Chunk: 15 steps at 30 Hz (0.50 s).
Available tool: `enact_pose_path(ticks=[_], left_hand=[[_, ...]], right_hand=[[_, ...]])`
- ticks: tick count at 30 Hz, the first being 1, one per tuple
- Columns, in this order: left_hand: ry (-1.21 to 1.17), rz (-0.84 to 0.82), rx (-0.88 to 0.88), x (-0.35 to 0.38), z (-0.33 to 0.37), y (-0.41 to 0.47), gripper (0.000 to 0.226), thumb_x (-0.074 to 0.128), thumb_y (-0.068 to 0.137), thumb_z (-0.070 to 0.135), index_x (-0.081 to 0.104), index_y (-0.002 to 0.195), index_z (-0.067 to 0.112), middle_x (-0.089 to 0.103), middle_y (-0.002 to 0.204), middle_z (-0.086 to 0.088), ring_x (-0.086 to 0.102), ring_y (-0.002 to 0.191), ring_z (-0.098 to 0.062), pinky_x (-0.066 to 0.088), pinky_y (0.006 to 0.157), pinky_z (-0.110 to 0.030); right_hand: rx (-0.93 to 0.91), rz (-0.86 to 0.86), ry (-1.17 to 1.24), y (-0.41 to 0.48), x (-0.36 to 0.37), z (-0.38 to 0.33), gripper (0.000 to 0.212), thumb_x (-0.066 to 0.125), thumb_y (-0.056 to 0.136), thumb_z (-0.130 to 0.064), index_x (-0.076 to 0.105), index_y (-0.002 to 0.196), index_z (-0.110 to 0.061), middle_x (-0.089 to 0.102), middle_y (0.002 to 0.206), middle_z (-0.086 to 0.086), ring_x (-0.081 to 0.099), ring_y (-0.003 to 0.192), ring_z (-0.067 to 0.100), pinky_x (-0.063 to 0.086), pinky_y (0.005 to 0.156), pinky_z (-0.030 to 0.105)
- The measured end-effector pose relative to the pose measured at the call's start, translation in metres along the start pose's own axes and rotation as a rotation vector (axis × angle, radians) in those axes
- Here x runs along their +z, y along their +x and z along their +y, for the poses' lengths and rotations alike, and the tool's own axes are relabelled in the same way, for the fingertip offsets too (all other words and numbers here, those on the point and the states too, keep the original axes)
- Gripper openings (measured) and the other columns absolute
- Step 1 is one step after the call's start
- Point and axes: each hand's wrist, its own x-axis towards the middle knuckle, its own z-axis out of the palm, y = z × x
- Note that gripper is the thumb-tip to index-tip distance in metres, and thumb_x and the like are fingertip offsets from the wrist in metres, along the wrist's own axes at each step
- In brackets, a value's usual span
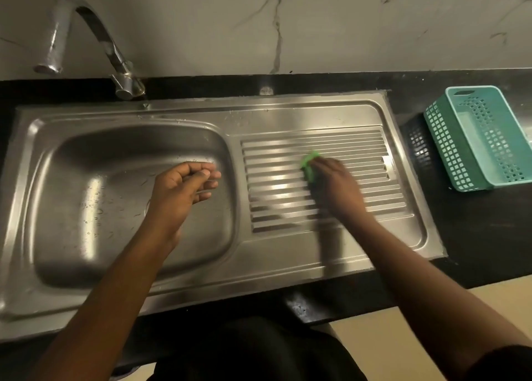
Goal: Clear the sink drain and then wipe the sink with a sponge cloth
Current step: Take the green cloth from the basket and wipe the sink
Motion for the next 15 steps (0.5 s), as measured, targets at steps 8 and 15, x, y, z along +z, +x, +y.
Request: enact_pose_path(ticks=[8,15], left_hand=[[-0.006,-0.003,-0.001,-0.006,-0.002,0.005,0.020,0.059,0.105,0.011,0.075,0.118,0.008,0.082,0.109,-0.010,0.075,0.111,-0.034,0.059,0.089,-0.038],[-0.035,0.019,0.001,-0.006,0.002,0.008,0.019,0.059,0.105,0.011,0.077,0.111,0.011,0.083,0.106,-0.008,0.076,0.102,-0.025,0.058,0.087,-0.035]], right_hand=[[0.697,0.219,0.154,0.031,-0.033,0.056,0.026,0.062,0.081,0.003,0.076,0.084,-0.018,0.070,0.079,0.001,0.071,0.084,0.028,0.045,0.068,0.024],[0.147,0.058,0.172,0.026,0.040,-0.150,0.048,0.059,0.084,-0.001,0.068,0.129,-0.009,0.066,0.132,0.015,0.055,0.122,0.036,0.043,0.107,0.042]])
